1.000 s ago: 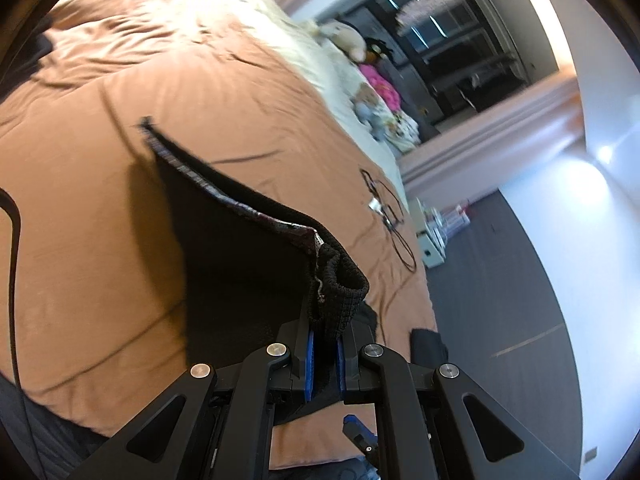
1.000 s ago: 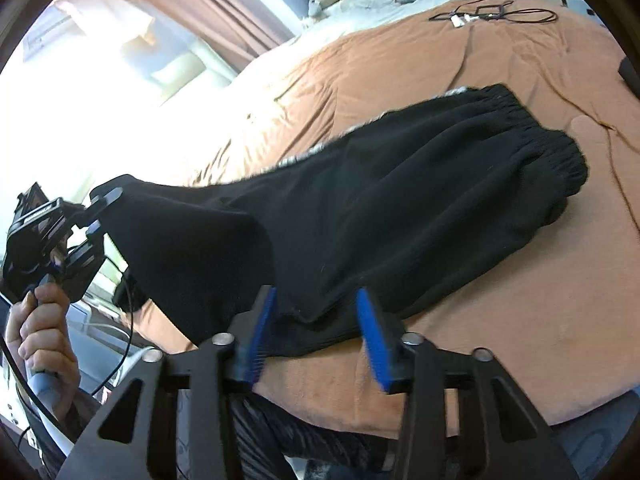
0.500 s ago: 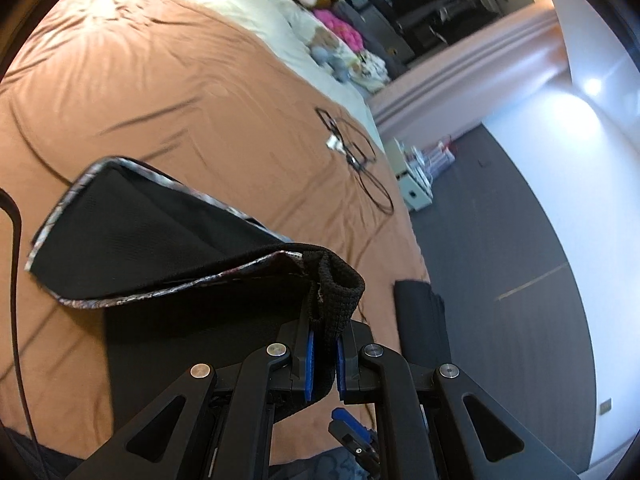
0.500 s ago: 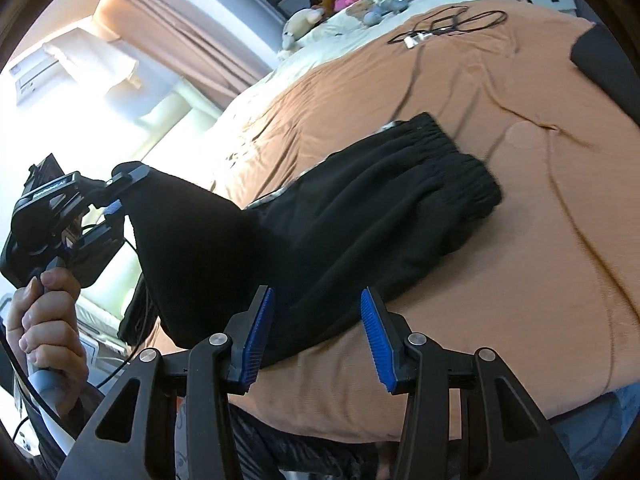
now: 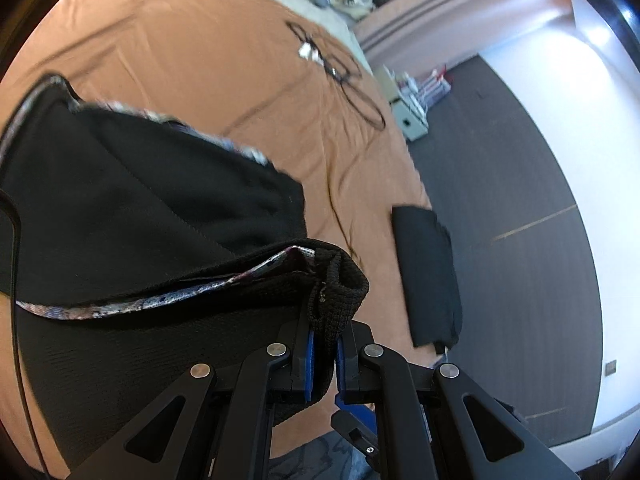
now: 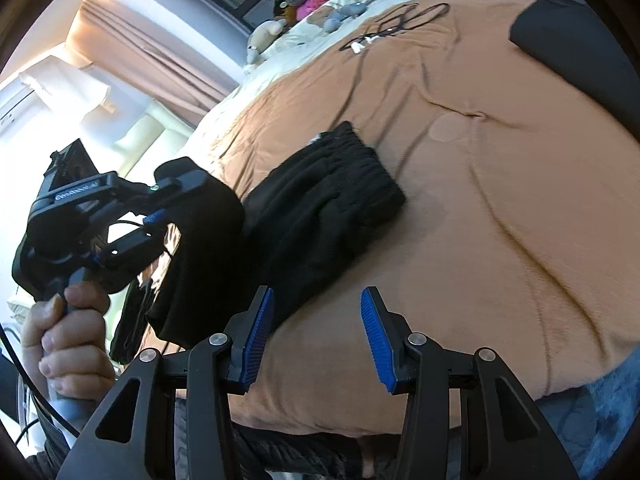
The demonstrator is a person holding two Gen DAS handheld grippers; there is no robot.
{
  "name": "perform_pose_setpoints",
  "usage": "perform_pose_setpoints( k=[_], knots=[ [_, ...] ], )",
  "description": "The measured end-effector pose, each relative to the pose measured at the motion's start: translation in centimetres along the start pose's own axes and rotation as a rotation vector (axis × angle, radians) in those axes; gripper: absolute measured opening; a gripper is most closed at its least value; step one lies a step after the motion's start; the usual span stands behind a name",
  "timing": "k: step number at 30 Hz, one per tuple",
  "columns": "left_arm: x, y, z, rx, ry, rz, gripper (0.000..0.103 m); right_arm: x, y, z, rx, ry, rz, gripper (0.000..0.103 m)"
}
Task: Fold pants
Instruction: 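Lift the leg hem with the left gripper and fold it over the pants, then open the left gripper to release the folded hem onto the pants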
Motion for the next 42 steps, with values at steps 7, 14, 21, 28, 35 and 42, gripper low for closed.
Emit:
perform_pose_setpoints(
  k=[7, 14, 21, 28, 35, 42],
  knots=[
    [-0.3, -2.6, -2.6, -0.088, -0.018, 0.013, 0.038, 0.1, -0.4, 0.9, -0.005, -0.002, -0.008, 0.043],
    [-3.3, -1.7, 0.8, -0.034, 0.008, 0.038, 0.076, 0.1, -0.2, -0.9, -0.031, 0.004, 0.006, 0.043],
    [-9.5, 0.0, 4.6, 0.045, 0.099, 0.119, 0.091, -0.7, -0.2, -2.6, -0.052, -0.014, 0.039, 0.043],
    [-14.9, 0.7, 7.6, 0.093, 0.164, 0.185, 0.094, -1.6, 0.2, -3.6, -0.050, -0.010, 0.067, 0.043],
    [-18.8, 0.7, 8.7, 0.113, 0.215, 0.233, 0.094, -1.9, 0.7, -4.3, -0.041, -0.021, 0.073, 0.043],
    [-20.3, 1.4, 7.8, 0.132, 0.214, 0.266, 0.094, -1.9, 0.5, -5.1, -0.048, -0.044, 0.092, 0.043]
  ],
)
Point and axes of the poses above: each gripper's, at about its wrist camera, not at the fingertips, and z roughly against the way its jaws point, x to its right, y to its top, the point moved 8 cm from there along -z, roughly the way its jaws point, and after that the axes turned 9 degrees about x, right-handed, at the moved point
